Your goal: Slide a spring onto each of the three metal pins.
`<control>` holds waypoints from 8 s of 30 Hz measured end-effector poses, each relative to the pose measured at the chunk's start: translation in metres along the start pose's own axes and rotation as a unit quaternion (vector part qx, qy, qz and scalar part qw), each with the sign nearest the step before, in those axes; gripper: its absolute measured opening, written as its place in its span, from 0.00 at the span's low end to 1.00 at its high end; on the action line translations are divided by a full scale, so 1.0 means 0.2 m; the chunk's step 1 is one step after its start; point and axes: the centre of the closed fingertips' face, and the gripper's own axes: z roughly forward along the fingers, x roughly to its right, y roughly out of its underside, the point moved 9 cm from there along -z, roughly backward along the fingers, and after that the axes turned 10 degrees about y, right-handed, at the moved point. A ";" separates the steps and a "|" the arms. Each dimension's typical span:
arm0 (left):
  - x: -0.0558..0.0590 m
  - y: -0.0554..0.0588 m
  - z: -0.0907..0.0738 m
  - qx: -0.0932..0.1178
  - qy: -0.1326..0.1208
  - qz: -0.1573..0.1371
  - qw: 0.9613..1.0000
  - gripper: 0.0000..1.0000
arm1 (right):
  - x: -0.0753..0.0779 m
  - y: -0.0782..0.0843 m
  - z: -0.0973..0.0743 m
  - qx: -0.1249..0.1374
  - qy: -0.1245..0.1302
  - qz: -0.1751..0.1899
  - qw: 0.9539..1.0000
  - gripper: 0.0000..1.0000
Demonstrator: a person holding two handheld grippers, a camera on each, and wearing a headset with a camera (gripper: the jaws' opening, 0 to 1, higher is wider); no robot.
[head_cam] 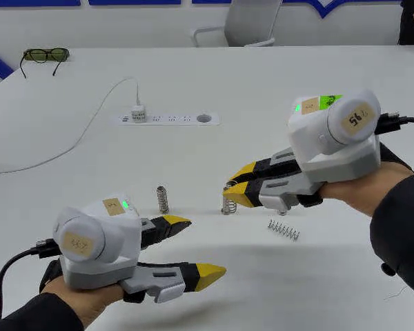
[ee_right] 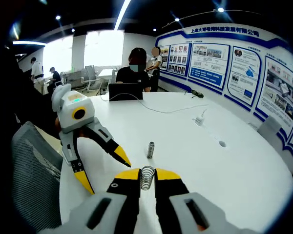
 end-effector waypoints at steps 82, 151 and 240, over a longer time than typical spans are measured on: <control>0.02 0.04 -0.04 0.001 -0.013 -0.027 1.000 0.64 | 0.13 0.31 0.38 -0.080 0.042 0.066 0.994 0.13; 0.03 0.02 -0.03 -0.007 -0.011 -0.021 1.000 0.60 | 0.09 0.72 -0.05 -0.146 0.082 0.080 0.983 0.16; 0.18 -0.02 0.12 -0.076 0.128 0.083 0.985 0.11 | -0.31 0.30 -0.16 -0.018 -0.161 -0.010 0.987 0.12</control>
